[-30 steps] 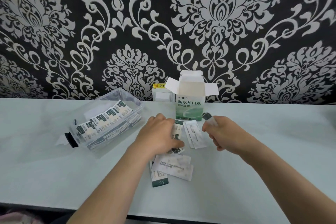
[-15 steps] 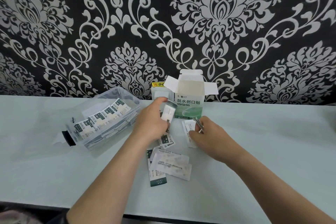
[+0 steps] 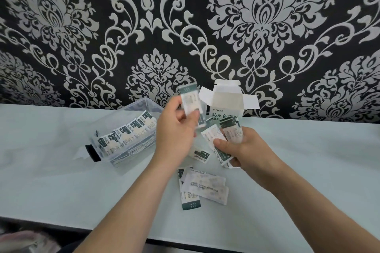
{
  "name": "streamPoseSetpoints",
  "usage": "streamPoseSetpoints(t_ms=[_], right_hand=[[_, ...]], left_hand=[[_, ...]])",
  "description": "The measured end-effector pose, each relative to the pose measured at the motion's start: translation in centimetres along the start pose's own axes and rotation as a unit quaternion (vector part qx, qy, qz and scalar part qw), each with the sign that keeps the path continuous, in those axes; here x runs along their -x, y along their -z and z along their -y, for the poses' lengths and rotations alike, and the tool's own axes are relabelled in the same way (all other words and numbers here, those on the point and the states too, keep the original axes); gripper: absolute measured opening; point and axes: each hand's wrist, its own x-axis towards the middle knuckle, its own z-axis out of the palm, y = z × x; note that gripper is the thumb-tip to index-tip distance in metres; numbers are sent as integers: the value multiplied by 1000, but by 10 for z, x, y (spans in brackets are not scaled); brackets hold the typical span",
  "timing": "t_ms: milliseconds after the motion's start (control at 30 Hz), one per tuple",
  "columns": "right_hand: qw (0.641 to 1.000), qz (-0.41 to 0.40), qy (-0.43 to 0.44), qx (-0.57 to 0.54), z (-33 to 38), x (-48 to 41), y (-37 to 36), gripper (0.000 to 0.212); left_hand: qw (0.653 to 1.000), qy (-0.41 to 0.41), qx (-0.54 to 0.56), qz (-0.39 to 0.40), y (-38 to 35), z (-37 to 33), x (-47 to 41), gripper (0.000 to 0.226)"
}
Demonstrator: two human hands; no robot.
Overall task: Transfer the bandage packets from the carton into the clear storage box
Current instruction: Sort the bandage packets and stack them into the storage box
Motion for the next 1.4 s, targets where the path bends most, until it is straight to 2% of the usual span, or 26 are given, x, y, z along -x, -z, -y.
streamPoseSetpoints(t_ms=[67,133,200,267,433,467,533,600,700,767,800,867,933,967,1100,1200,1267,1400], right_hand=[[997,-26,-20,-64,-1,-2,3,13],[988,-43,-28,-144,1,-4,7,20],[978,-41,-24,-202,3,-5,9,20],[973,-31,-28,-226,5,-3,8,20],[960,6,-46,-276,6,-2,10,32],[964,25,-41,-262,7,-2,10,39],[980,54,-21,-190,10,-1,9,52],[988,43,-14,-147,10,2,6,42],[987,-54,-26,-146,10,4,9,21],[978,-125,-27,-165,14,3,22,23],[973,-149,-26,-177,16,3,30,22],[969,-174,-33,-172,17,6,46,19],[975,-168,-60,-132,17,9,59,17],[979,-152,-78,-108,16,11,62,18],[989,-59,-135,-17,8,18,67,20],[987,-37,-142,60,4,18,62,22],[983,-39,-134,119,2,15,58,24],[948,-43,-102,299,-5,9,54,27]], left_hand=[[998,18,65,-16,9,-3,-6,27],[985,91,136,54,10,-8,-3,27],[975,140,103,135,-3,-4,5,34],[970,150,74,176,-17,3,13,36],[968,171,60,173,-22,12,11,7],[966,179,67,173,-21,13,10,4],[966,174,50,186,-21,14,10,19],[961,158,19,224,-26,12,15,19],[967,122,-35,221,-33,12,15,12],[967,57,-175,176,-32,18,6,16],[946,17,-277,169,-31,20,3,21],[886,-30,-408,220,-34,23,3,41],[840,-45,-447,304,-44,28,9,61],[821,-57,-463,328,-49,31,11,61],[780,-116,-523,323,-53,31,10,29],[756,-171,-546,318,-53,27,13,12],[756,-162,-537,337,-53,31,13,27],[794,-72,-496,343,-51,35,4,74]])
